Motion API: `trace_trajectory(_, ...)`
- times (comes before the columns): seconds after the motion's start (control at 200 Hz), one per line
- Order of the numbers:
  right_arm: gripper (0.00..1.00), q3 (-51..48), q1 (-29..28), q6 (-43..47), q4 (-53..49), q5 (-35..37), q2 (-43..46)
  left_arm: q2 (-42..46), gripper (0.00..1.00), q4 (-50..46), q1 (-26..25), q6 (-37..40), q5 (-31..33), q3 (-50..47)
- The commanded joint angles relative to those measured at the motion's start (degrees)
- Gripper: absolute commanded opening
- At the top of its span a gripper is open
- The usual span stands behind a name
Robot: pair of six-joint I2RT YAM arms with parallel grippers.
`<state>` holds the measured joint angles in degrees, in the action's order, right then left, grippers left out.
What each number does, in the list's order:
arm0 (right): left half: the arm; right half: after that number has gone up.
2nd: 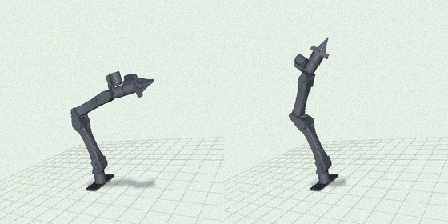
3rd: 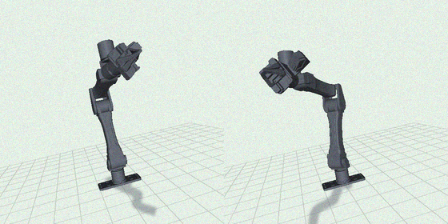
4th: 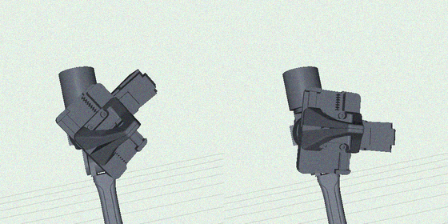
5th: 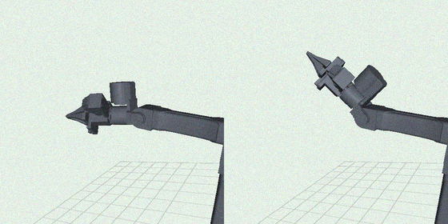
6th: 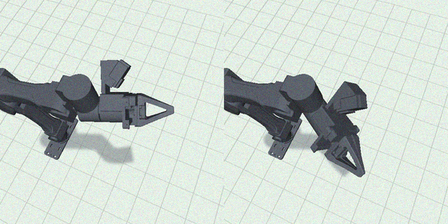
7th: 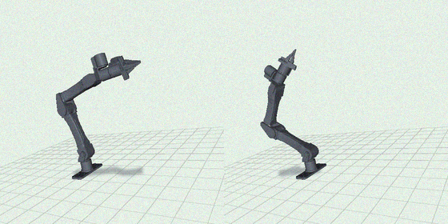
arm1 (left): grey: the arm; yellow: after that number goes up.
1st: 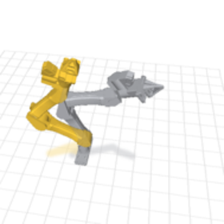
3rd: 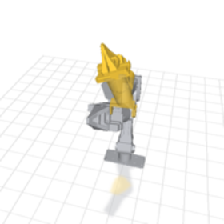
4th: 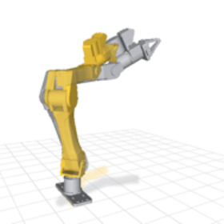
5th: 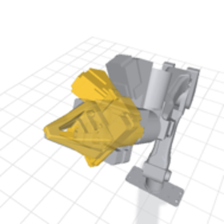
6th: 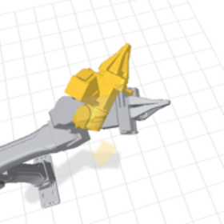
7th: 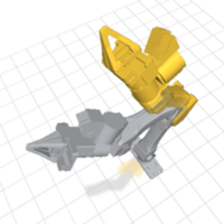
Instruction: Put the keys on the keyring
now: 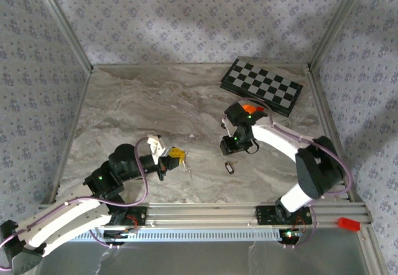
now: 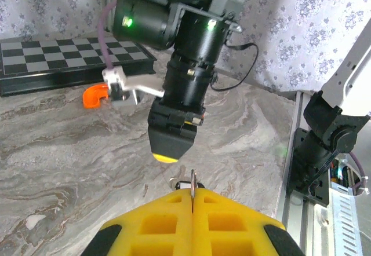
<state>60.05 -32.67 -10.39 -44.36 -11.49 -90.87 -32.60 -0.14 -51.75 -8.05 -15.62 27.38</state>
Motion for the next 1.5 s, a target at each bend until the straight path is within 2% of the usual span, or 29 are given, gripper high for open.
trace_trajectory(0.0,0.44,1.4,0.2,5.2,-5.1,-2.0,-3.9,1.1,0.0,1.5,0.3,0.1,-0.4,0.3)
trace_trajectory(0.39,0.32,1.1,-0.2,6.4,-2.5,-4.1,-9.3,-0.7,0.0,1.8,0.3,0.8,-0.5,0.5)
trace_trajectory(0.775,0.21,1.6,-2.0,6.8,-2.2,-5.1,-10.5,-0.4,0.0,1.7,0.4,0.8,-0.5,0.4)
trace_trajectory(0.985,0.09,1.5,-2.5,6.6,-2.1,-4.5,-10.0,-0.8,0.0,1.7,0.3,0.8,-0.4,0.7)
trace_trajectory(1.119,0.01,0.4,-2.6,5.6,-0.2,-1.5,-7.0,-0.8,0.0,1.5,0.3,0.6,-0.4,0.8)
trace_trajectory(1.204,0.0,-1.2,-3.2,3.8,2.2,0.4,-4.2,-0.8,0.0,1.5,0.3,0.6,-0.4,0.9)
trace_trajectory(1.329,0.0,-7.2,-4.8,-1.8,9.6,4.9,2.9,-0.9,0.0,1.5,0.3,0.5,-0.4,0.9)
trace_trajectory(1.494,0.0,-19.5,-7.4,-13.4,26.8,11.4,12.3,-1.1,0.0,1.4,0.3,0.4,-0.7,1.3)
